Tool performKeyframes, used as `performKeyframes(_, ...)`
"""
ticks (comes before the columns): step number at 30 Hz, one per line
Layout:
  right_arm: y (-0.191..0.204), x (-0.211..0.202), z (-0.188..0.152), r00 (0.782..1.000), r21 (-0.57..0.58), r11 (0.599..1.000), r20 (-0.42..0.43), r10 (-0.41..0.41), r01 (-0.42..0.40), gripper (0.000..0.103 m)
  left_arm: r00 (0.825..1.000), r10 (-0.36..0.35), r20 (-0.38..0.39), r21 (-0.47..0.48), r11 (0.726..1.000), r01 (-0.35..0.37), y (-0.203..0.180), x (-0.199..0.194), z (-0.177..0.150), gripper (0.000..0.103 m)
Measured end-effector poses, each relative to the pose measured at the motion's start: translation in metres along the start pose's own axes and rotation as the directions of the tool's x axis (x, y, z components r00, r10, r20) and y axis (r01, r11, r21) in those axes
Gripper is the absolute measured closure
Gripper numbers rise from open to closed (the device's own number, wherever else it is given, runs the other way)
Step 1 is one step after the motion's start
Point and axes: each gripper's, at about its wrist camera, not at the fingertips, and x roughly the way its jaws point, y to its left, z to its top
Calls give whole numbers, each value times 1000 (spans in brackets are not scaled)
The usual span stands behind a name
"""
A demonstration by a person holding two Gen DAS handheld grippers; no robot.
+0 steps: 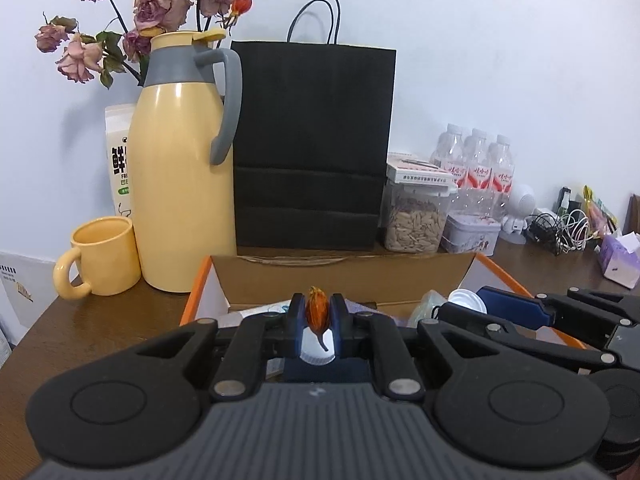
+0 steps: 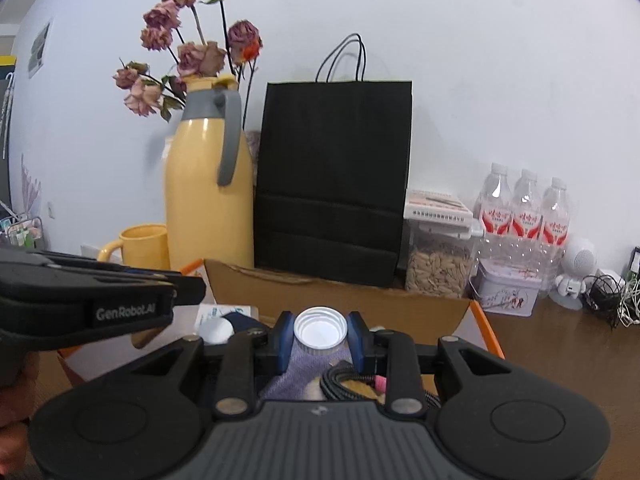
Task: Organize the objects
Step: 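Lower the white cap and orange item into the box and open both tools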
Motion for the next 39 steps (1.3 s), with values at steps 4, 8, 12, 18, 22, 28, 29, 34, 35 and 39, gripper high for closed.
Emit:
performKeyframes(4, -1, -2, -2, 1000, -5, 1000, -11, -10, 10, 74, 1000, -10, 9, 11, 1000, 10, -1, -2, -2, 86)
performKeyframes(8, -5, -7, -3, 999, 5, 999, -6, -32, 32, 27, 999, -3, 33, 18, 1000, 2, -2, -6, -2, 50)
performKeyframes(12, -10, -10, -5, 998, 23, 998, -1, -59, 59, 0, 994, 41, 102, 3, 999, -41, -5, -14, -3, 0)
performKeyframes(18, -10, -9, -5, 998, 24, 998, -18, -63, 64, 0, 991, 53, 122, 12, 998, -55, -7, -18, -1, 0)
performKeyframes(22, -9, -13, -5, 998, 22, 998, -13, -62, 63, 0, 992, 55, 118, 3, 998, -56, -6, -19, -1, 0)
performKeyframes(28, -11, -18, -4, 998, 28, 998, -11, -61, 61, 0, 992, 47, 119, 8, 999, -48, -7, -23, -1, 0)
performKeyframes(29, -11, -20, -4, 998, 29, 998, -9, -60, 60, 0, 992, 43, 119, 6, 999, -44, -6, -25, 0, 0)
performKeyframes(34, -13, -34, -2, 998, 26, 998, 13, -57, 57, 0, 993, 24, 114, -10, 1000, -23, -4, -40, 1, 0)
performKeyframes(35, -13, -39, -2, 998, 24, 998, 20, -56, 56, 0, 993, 20, 115, -13, 1000, -19, -4, -44, 1, 0)
performKeyframes(39, -12, -62, -4, 998, 8, 999, 43, -48, 47, 0, 994, 4, 110, -13, 1000, -3, -1, -60, -4, 0)
